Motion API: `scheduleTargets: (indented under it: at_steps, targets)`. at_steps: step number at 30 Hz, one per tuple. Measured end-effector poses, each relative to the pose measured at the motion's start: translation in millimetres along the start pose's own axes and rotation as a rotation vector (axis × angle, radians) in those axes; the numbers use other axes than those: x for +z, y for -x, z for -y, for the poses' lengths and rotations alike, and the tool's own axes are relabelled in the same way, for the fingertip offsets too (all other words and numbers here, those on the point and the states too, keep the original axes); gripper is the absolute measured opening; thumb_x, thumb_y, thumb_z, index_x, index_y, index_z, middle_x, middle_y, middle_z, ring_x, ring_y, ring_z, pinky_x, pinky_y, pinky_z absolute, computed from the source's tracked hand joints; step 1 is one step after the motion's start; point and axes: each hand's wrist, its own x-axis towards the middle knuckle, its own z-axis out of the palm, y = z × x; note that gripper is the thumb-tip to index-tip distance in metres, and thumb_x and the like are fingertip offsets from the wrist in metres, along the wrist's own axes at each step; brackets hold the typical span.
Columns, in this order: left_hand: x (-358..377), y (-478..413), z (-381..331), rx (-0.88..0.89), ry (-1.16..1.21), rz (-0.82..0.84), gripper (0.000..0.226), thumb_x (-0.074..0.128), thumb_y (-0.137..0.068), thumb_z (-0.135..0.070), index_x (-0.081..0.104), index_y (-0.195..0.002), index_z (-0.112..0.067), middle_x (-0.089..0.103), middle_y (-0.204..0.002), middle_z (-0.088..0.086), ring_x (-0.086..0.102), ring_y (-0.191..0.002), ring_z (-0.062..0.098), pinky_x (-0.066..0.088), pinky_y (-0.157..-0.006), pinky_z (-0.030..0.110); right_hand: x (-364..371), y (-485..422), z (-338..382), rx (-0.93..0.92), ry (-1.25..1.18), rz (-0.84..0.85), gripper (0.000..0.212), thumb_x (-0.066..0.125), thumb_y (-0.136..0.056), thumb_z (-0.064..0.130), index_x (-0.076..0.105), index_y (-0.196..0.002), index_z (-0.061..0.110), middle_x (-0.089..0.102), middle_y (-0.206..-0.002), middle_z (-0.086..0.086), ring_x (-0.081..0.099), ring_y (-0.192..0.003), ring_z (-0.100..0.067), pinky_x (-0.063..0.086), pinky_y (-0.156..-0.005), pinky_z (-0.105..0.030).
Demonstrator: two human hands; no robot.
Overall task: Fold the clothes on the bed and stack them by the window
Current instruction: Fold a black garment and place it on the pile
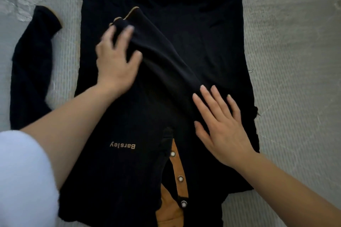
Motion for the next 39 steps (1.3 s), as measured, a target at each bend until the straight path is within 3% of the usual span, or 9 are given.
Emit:
scheduleTargets:
  at_steps: [2, 5, 12, 16, 19, 24, 30, 35, 39]
  targets:
    - [5, 11, 6, 0.262, -0.249, 0.255, 0.054, 0.04, -0.097, -0.045, 0.025, -0.148, -0.036, 0.01, -0.16, 0.006, 0.009, -0.146, 0.031, 0.014, -0.117, 0.044, 5, -3, 3, -0.026, 0.056, 0.119, 0.06, 0.019, -0.098, 0.046, 0.012, -0.153, 0.021, 0.007, -0.161, 0.001, -0.004, -0.148, -0.015, -0.002, -0.12, -0.04]
    - [10, 30, 16, 0.178, -0.24, 0.421, 0.055, 0.029, -0.098, -0.047, 0.012, -0.15, -0.04, -0.001, -0.161, -0.004, -0.005, -0.147, 0.022, 0.008, -0.118, 0.047, 11, -3, 8, 0.008, 0.114, 0.168, 0.062, 0.009, -0.097, 0.049, 0.004, -0.152, 0.022, -0.001, -0.161, 0.002, -0.012, -0.147, -0.015, -0.013, -0.118, -0.04]
    - [-49, 98, 65, -0.104, -0.074, -0.085, 0.048, 0.046, -0.097, -0.022, 0.036, -0.145, -0.019, 0.019, -0.158, 0.008, 0.008, -0.146, 0.025, 0.008, -0.117, 0.043, 10, -8, 72, -0.078, -0.02, 0.064, 0.059, 0.027, -0.098, 0.044, 0.026, -0.149, 0.014, 0.016, -0.159, -0.002, 0.005, -0.148, -0.017, -0.003, -0.119, -0.042]
    - [-92, 131, 131, -0.541, -0.07, -0.308, 0.045, 0.049, -0.093, -0.02, 0.045, -0.137, -0.011, 0.036, -0.145, 0.02, 0.029, -0.133, 0.036, 0.019, -0.109, 0.043, 24, -27, 126, -0.221, -0.024, 0.114, 0.063, 0.03, -0.096, 0.046, 0.019, -0.152, 0.019, 0.011, -0.16, -0.002, -0.002, -0.149, -0.018, -0.004, -0.12, -0.04]
    - [-111, 143, 171, -0.964, 0.208, -0.383, 0.037, 0.045, -0.091, -0.022, 0.053, -0.124, -0.01, 0.047, -0.13, 0.019, 0.048, -0.114, 0.03, 0.036, -0.096, 0.036, 42, -40, 152, -0.251, -0.003, 0.17, 0.065, 0.026, -0.096, 0.049, 0.003, -0.153, 0.027, -0.002, -0.161, -0.001, -0.013, -0.147, -0.018, -0.01, -0.119, -0.039]
    - [-119, 144, 180, -1.027, 0.655, -0.375, 0.017, 0.054, -0.086, -0.025, 0.055, -0.071, -0.018, 0.057, -0.071, 0.0, 0.058, -0.061, 0.01, 0.047, -0.059, 0.025, 60, -38, 156, -0.225, 0.125, 0.151, 0.063, 0.021, -0.097, 0.051, 0.011, -0.153, 0.025, 0.004, -0.161, -0.005, -0.005, -0.148, -0.022, -0.003, -0.12, -0.042]
    - [-130, 125, 167, -1.115, 0.741, -0.025, 0.016, 0.07, -0.077, -0.03, 0.064, -0.075, -0.015, 0.066, -0.07, -0.001, 0.062, -0.066, 0.014, 0.047, -0.059, 0.026, 64, -38, 157, -0.224, 0.126, 0.107, 0.063, 0.027, -0.096, 0.05, 0.016, -0.152, 0.025, 0.01, -0.16, -0.005, 0.002, -0.149, -0.022, 0.001, -0.12, -0.041]
    - [-165, 133, 175, -1.049, 1.675, -0.221, 0.027, 0.057, -0.069, -0.014, 0.072, -0.091, -0.009, 0.071, -0.102, 0.007, 0.07, -0.094, 0.022, 0.057, -0.079, 0.034, 66, -39, 156, -0.23, 0.115, 0.086, 0.063, 0.029, -0.096, 0.049, 0.02, -0.152, 0.024, 0.012, -0.16, -0.006, 0.004, -0.149, -0.022, 0.006, -0.12, -0.043]
    - [-166, 136, 157, -0.899, 1.668, -0.349, 0.016, 0.055, -0.082, -0.013, 0.067, -0.091, -0.01, 0.069, -0.102, 0.007, 0.068, -0.098, 0.022, 0.054, -0.085, 0.033, 64, -39, 157, -0.237, 0.084, 0.081, 0.062, 0.03, -0.095, 0.049, 0.023, -0.152, 0.024, 0.016, -0.159, -0.006, 0.007, -0.148, -0.023, 0.009, -0.119, -0.044]
